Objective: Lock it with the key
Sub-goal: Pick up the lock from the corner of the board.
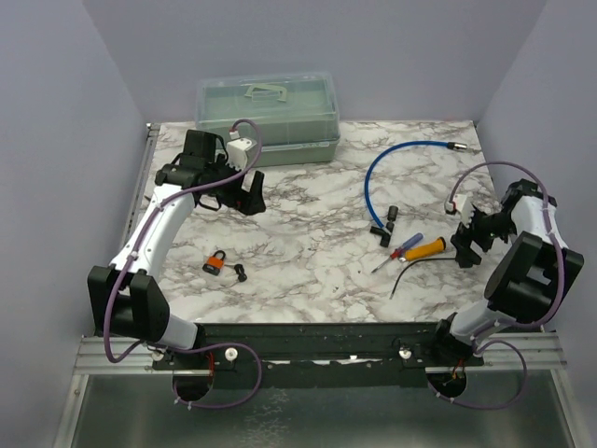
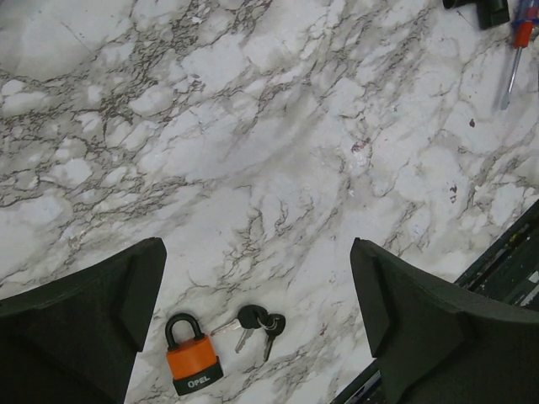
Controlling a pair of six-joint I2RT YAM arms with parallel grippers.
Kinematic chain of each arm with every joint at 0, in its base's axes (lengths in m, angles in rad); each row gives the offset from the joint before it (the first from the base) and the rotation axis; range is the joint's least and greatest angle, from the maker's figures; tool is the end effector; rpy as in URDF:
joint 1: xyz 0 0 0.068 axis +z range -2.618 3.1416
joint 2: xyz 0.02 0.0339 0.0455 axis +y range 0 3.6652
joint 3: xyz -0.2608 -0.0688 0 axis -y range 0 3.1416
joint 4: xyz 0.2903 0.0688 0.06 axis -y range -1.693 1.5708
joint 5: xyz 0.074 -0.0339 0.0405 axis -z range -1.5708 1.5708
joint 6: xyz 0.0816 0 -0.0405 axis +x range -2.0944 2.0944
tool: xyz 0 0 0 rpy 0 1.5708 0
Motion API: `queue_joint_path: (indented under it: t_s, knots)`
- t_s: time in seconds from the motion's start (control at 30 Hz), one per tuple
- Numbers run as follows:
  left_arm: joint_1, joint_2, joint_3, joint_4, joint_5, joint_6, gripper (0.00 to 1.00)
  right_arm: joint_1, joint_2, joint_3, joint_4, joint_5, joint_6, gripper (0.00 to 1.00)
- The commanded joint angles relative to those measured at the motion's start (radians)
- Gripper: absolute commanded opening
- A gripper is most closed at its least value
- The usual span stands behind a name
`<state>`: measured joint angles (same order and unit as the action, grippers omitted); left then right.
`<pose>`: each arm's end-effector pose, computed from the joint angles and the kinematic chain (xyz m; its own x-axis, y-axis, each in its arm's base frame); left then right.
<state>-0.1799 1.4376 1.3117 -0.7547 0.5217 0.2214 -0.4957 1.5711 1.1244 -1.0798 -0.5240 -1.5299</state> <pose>0.3598 -0.1068 0.2834 -0.6375 0.3095 -0.7055 0.6225 0.7465 -0.2351 0.2958 -0.1135 0.1585 -0.4279 -0.7521 -0.5012 -0.8620 0.5064 -0.0238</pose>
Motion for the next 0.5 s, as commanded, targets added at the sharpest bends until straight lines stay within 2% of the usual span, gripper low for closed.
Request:
queue_joint_path:
  t_s: [0.0,0.33,0.47]
  knots:
    - [-0.03,0.021,0.038,-0.031,0.055,0.031,0.99,-0.028,0.033,-0.051,0.021,0.093,-0.194,0.9]
    - [-0.063,0.097,0.098,-0.069,0.059,0.041,0.99,-0.029,0.079,-0.15,0.147,0.151,-0.274,0.87]
    - [-0.072,0.108,0.114,-0.08,0.054,0.042,0.99,-0.036,0.121,-0.161,0.198,0.181,-0.307,0.81]
